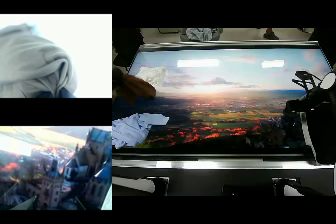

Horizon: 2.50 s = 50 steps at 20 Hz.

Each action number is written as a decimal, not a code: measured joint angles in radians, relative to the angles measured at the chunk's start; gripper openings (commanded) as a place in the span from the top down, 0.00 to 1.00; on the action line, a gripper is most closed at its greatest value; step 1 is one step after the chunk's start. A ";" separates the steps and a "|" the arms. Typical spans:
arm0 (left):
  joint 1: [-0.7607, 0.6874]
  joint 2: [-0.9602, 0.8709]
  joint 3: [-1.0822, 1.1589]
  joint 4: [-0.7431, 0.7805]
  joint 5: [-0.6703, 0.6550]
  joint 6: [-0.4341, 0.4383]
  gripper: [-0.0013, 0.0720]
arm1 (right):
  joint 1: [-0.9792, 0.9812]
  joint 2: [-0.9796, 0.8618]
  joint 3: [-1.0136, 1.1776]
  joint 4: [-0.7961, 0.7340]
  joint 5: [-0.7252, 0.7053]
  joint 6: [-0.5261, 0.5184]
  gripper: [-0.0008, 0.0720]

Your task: Fold the shirts.

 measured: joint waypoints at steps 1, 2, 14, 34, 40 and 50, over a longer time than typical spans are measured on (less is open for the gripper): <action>-0.024 0.069 0.000 -0.006 0.015 0.002 0.94 | 0.000 0.003 0.001 0.000 0.003 0.000 0.23; -0.053 0.148 0.000 -0.015 0.034 0.002 0.94 | 0.000 0.010 0.003 0.000 0.009 0.000 0.23; -0.803 0.684 -0.171 -0.040 -0.033 0.047 0.94 | 0.000 0.315 0.005 -0.006 0.043 -0.071 0.22; -0.924 0.716 -0.927 0.171 -0.251 0.077 0.03 | 0.000 0.317 -0.251 0.219 0.087 -0.227 0.12; -0.740 0.770 -1.076 0.087 -0.321 0.156 0.03 | 0.010 0.194 -0.271 0.304 0.071 -0.264 0.11; -0.703 0.764 -1.365 -0.199 -0.040 0.257 0.06 | 0.149 0.017 -0.273 0.332 0.021 -0.286 0.05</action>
